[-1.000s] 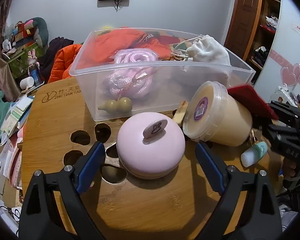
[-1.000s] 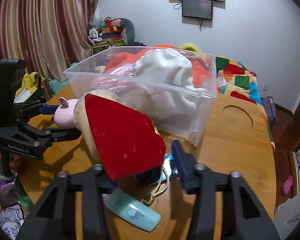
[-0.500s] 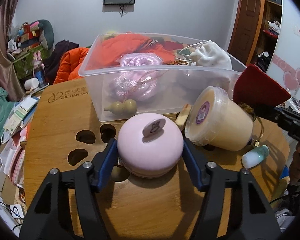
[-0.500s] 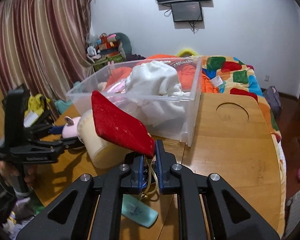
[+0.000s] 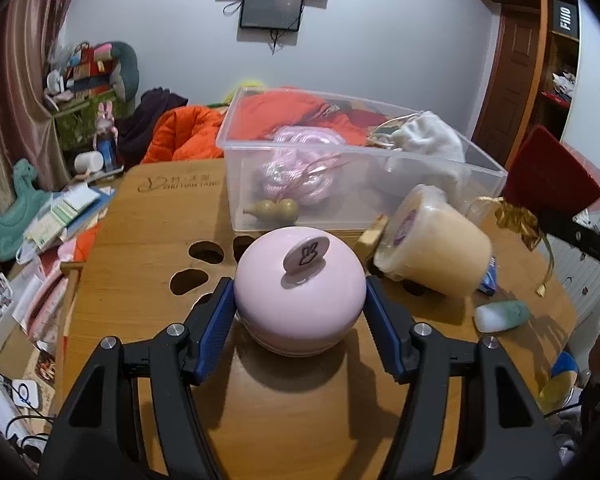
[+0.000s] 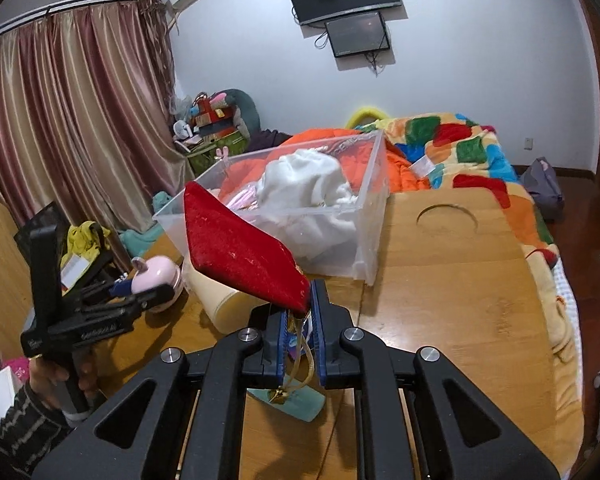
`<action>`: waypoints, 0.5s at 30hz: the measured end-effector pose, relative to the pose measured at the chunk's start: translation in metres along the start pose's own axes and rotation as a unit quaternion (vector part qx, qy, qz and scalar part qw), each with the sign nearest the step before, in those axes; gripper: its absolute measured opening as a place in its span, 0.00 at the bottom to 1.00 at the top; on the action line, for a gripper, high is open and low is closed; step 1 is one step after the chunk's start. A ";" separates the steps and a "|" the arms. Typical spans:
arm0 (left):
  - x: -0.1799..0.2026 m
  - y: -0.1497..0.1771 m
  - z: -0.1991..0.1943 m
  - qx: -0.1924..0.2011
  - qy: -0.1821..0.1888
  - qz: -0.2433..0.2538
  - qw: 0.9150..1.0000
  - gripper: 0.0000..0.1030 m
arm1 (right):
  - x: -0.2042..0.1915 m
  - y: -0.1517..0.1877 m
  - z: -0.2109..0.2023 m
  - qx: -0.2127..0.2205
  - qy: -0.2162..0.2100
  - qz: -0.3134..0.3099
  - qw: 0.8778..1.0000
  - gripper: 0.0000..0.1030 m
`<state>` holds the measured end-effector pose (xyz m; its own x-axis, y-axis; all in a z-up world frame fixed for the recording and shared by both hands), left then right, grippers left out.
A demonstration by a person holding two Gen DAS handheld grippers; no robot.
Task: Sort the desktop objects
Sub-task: 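Grasp and lift the red pouch with the right tool while the left tool grasps the pink container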
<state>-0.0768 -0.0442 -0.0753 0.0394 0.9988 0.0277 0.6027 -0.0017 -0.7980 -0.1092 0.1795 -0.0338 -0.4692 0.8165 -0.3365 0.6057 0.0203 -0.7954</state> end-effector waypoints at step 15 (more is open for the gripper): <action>0.007 -0.043 -0.040 0.073 0.027 0.000 0.997 0.61 | -0.016 -0.025 -0.023 0.030 0.016 -0.027 0.999 0.09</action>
<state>-0.0705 -0.0389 -0.0164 0.0834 0.9949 0.0569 0.4798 0.0100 -0.8773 -0.1024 0.1793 0.0026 -0.4784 0.8332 -0.2773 0.5403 0.0304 -0.8409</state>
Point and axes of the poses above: each gripper's, at about its wrist camera, not at the fingertips, and z roughly the way its jaws point, x to its right, y to its underside, the point moved 1 cm from there along z, roughly the way its jaws point, and after that the axes turned 6 degrees about z, right-handed, at the moved point
